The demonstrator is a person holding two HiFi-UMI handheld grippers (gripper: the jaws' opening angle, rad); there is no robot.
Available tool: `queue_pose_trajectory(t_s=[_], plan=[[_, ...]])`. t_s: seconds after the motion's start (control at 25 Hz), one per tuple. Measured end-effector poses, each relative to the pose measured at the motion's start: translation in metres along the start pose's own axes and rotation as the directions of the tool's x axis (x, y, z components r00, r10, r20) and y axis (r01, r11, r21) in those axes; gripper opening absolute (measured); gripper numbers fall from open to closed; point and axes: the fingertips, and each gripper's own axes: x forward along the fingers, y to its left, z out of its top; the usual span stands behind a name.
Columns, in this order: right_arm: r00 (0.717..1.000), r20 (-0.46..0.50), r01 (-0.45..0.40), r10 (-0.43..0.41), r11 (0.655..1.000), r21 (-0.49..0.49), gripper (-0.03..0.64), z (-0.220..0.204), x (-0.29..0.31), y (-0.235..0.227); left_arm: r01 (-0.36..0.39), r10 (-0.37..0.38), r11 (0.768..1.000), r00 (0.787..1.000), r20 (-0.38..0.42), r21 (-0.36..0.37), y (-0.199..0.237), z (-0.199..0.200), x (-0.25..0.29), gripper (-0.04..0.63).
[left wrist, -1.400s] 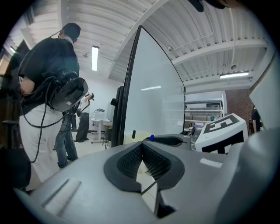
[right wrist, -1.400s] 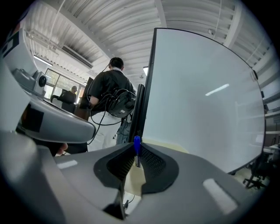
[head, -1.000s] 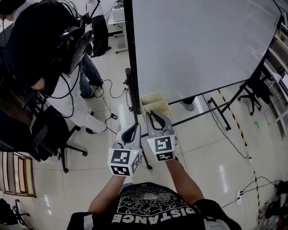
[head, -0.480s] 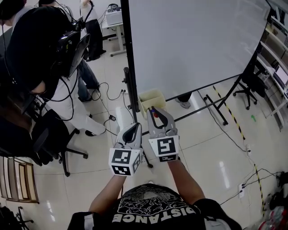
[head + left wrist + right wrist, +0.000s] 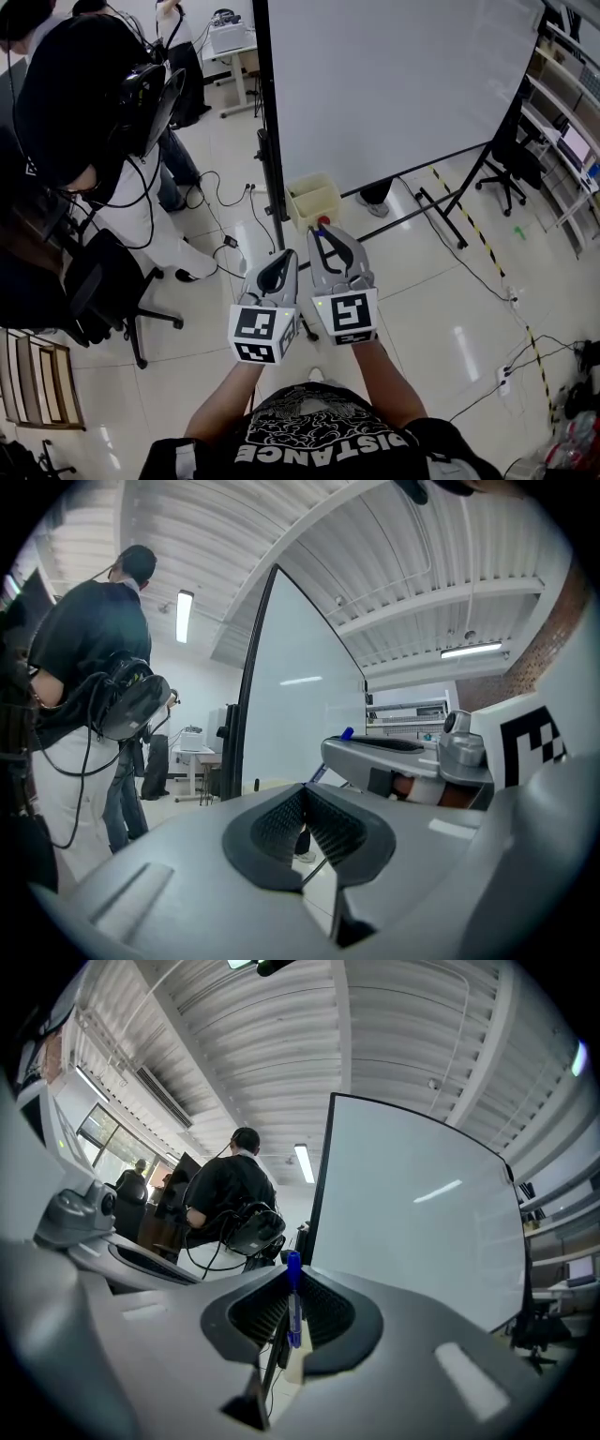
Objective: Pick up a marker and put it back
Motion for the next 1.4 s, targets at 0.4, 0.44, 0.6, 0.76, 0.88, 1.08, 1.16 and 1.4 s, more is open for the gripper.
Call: queue_pose_trajectory(t_s=[0.4,0.44,0.6,0.76,0.88,1.08,1.16,1.4], plan=[[0.999,-0.019,0.031,-0.031,0.999,0.012,0.037,0.008,-0.053,0.028,0.023,-0.023,1.0,0.999,0.029,-0.005,-0.017,0.001,-0.044,0.006],[0.999,-0.024,0.032,-0.032,0.999,0.011,0.037,0.007,-0.058,0.031,0.027,-0.027,1.0,0.999,0.033,-0.006,-0.019,0.001,-0.048,0.006],[0.999,-0.041,0.034,-0.033,0.999,0.011,0.037,0.006,-0.072,0.042,0.031,-0.031,0.999,0.999,0.044,-0.009,-0.026,0.0,-0.063,0.006],[0.998,-0.051,0.04,-0.038,0.999,0.023,0.037,0.004,-0.087,0.051,0.027,-0.027,1.0,0.998,0.056,-0.006,-0.033,-0.002,-0.08,0.006],[0.998,-0.058,0.039,-0.038,0.999,0.024,0.037,0.004,-0.095,0.056,0.021,-0.021,1.0,0.997,0.071,-0.003,-0.034,0.0,-0.089,0.006],[0.998,-0.061,0.036,-0.035,0.999,0.022,0.037,0.005,-0.101,0.065,0.018,-0.018,1.0,0.997,0.079,0.003,-0.034,0.002,-0.098,0.006],[0.997,-0.065,0.037,-0.036,0.999,0.02,0.037,0.005,-0.103,0.066,0.021,-0.022,1.0,0.997,0.078,0.007,-0.036,0.001,-0.099,0.005],[0.997,-0.063,0.039,-0.038,0.999,0.021,0.037,0.004,-0.103,0.066,0.032,-0.033,0.999,0.997,0.066,0.008,-0.037,-0.001,-0.099,0.005]])
